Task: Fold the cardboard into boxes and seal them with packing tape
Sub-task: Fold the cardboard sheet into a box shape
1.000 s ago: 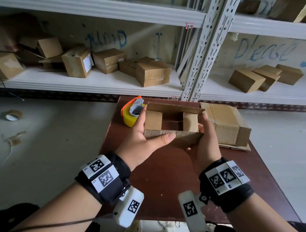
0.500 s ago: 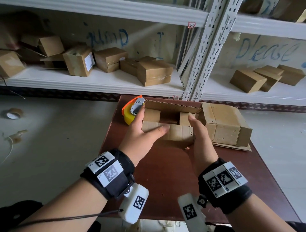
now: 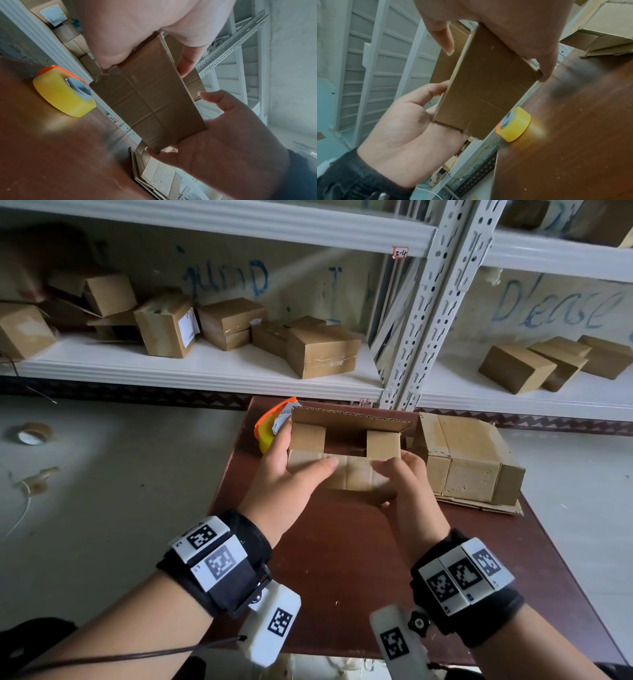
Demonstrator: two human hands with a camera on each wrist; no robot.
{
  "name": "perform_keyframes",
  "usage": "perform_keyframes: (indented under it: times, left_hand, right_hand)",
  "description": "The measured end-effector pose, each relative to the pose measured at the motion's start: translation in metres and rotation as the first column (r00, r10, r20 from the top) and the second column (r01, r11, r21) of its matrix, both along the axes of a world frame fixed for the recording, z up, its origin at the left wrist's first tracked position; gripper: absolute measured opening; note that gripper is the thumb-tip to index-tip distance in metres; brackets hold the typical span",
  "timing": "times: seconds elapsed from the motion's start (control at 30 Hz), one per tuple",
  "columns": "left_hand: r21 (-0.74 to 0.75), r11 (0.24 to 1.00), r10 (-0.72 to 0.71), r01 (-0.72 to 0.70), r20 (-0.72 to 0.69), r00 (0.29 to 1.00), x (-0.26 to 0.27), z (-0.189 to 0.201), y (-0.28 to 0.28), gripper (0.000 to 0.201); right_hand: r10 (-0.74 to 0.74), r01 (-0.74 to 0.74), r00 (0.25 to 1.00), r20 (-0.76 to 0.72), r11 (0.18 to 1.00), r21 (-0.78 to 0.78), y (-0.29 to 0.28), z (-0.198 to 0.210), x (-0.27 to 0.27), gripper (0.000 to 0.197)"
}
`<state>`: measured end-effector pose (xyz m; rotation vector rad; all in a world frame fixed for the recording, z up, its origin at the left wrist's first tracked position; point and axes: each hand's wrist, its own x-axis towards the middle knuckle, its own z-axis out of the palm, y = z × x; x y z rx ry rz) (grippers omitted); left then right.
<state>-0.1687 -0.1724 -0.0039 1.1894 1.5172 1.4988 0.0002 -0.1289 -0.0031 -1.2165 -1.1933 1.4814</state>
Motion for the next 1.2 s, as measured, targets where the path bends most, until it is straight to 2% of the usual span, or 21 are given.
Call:
perform_keyframes:
  times: [0.13,0.37,0.5,0.6,0.67,0.73,0.83,0.9,0.97,1.0,1.1,1.2]
  left_hand:
    - [-0.012,1.000,0.021,-0.021,-0.031,0.999,0.001,-0.003,0.000,0.077]
    - [-0.088,0.996,0.011,-0.001,0.108,0.994,0.010,-0.011,0.003,0.089]
    - [-0.104,0.994,0.056,-0.039,0.169,0.984,0.009,-0.008,0.005,0.093]
    - [-0.136,0.989,0.086,-0.054,0.243,0.966,0.007,-0.005,0.006,0.091]
    - [-0.123,0.990,0.089,-0.062,0.229,0.969,0.005,-0.004,0.005,0.087]
    - [-0.102,0.992,0.090,-0.072,0.191,0.978,0.004,-0.002,0.005,0.083]
    - [-0.091,0.995,0.049,-0.031,0.203,0.978,-0.001,0.001,0.005,0.091]
    - [-0.069,0.996,-0.035,0.053,0.241,0.970,-0.002,0.005,0.005,0.074]
    - [-0.028,0.992,-0.113,0.124,0.246,0.963,-0.001,0.009,0.003,0.053]
    - [0.001,0.990,-0.139,0.143,0.242,0.960,0.000,0.010,0.001,0.051]
    - [0.053,0.982,-0.188,0.181,0.231,0.955,0.001,0.009,0.000,0.055]
    - [0.047,0.984,-0.176,0.171,0.115,0.978,0.004,0.006,0.000,0.058]
  right_hand:
    - [0.025,-0.025,0.999,0.043,1.000,0.001,0.001,-0.004,0.000,0.079]
    - [-0.010,0.014,0.996,0.088,0.999,-0.044,0.003,-0.007,0.000,0.074]
    - [-0.016,0.018,0.996,0.091,0.999,-0.030,0.006,-0.009,0.003,0.069]
    - [-0.017,0.022,0.994,0.106,0.999,-0.045,0.008,-0.008,0.006,0.077]
    - [-0.011,0.020,0.994,0.107,0.997,-0.076,0.010,-0.007,0.007,0.085]
    - [0.000,0.010,0.996,0.084,0.994,-0.111,0.011,-0.006,0.007,0.081]
    - [-0.001,-0.001,1.000,-0.012,0.988,-0.154,0.012,-0.002,0.010,0.062]
    - [0.012,-0.023,0.998,-0.066,0.988,-0.155,0.012,0.001,0.012,0.056]
    - [0.031,-0.041,0.996,-0.082,0.991,-0.126,0.013,0.004,0.012,0.060]
    - [0.034,-0.043,0.996,-0.084,0.993,-0.110,0.013,0.005,0.013,0.065]
    - [0.027,-0.041,0.992,-0.122,0.993,-0.113,0.015,0.006,0.015,0.065]
    - [0.028,-0.051,0.986,-0.163,0.989,-0.142,0.016,0.004,0.017,0.054]
